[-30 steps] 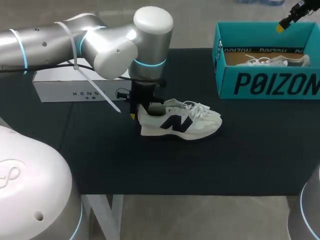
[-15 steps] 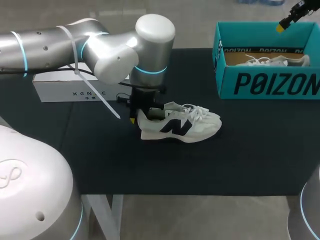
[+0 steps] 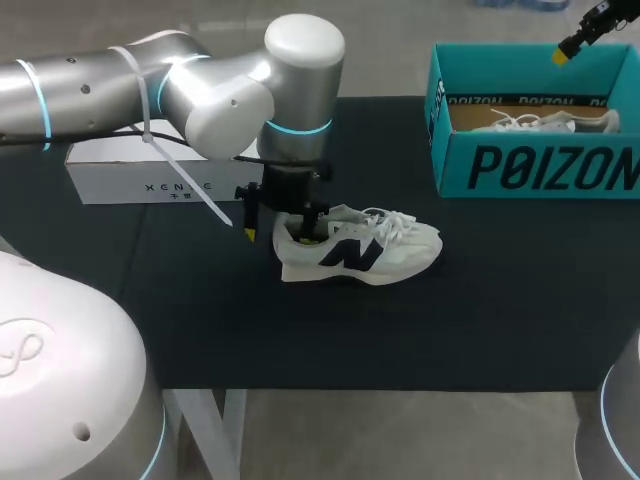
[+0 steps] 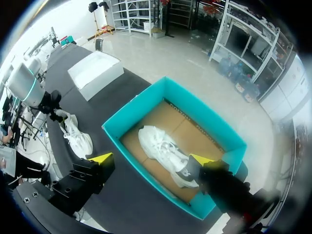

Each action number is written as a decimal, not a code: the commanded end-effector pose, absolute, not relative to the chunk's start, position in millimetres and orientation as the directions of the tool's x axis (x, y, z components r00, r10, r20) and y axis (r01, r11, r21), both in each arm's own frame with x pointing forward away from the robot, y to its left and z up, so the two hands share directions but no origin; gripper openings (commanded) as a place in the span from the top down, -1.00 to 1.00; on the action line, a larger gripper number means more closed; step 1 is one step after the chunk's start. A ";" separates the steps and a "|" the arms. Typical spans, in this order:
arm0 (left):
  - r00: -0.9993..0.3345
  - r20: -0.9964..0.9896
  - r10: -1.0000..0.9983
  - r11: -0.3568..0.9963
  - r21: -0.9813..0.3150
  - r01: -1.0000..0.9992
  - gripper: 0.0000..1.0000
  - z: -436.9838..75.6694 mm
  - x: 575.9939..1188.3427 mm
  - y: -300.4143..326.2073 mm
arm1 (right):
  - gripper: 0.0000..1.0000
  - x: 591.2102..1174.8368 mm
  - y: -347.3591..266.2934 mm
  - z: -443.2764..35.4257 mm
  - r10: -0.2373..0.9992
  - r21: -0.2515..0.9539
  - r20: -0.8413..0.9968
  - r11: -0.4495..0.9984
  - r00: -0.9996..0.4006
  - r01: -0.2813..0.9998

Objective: Take the shoe out of the shoebox, open the shoe tongue, remove and reinsert the insole, then place the shoe into the shoebox

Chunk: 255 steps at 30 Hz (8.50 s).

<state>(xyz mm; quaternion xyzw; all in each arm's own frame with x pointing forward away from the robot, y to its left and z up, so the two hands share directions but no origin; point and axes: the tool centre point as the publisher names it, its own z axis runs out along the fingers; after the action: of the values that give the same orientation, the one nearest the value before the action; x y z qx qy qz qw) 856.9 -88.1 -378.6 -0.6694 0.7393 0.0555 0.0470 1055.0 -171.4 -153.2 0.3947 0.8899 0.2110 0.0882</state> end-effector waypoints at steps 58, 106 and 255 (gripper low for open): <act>-0.939 0.328 -0.101 0.744 -0.602 -0.290 -1.00 -221.5 810.4 -10.4 | -1.00 1055.4 -171.6 -153.4 0.740 0.445 0.009 0.600 -0.673 0.665; -0.998 0.023 -0.054 0.768 -0.638 -0.056 -1.00 -254.8 817.0 -29.1 | -1.00 1055.4 -171.6 -153.4 0.740 0.445 0.009 0.600 -0.673 0.665; -0.977 0.091 -0.194 0.507 -0.843 -0.179 -1.00 -418.4 857.1 -99.2 | -1.00 1055.4 -171.6 -153.4 0.740 0.445 0.009 0.600 -0.673 0.665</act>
<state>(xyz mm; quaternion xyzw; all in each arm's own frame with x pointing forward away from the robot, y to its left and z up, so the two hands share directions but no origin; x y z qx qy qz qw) 853.1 -93.8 -413.9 -0.1093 0.8681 -0.4842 0.0091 1055.0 -171.4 -153.2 0.3946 0.8899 0.2111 0.0882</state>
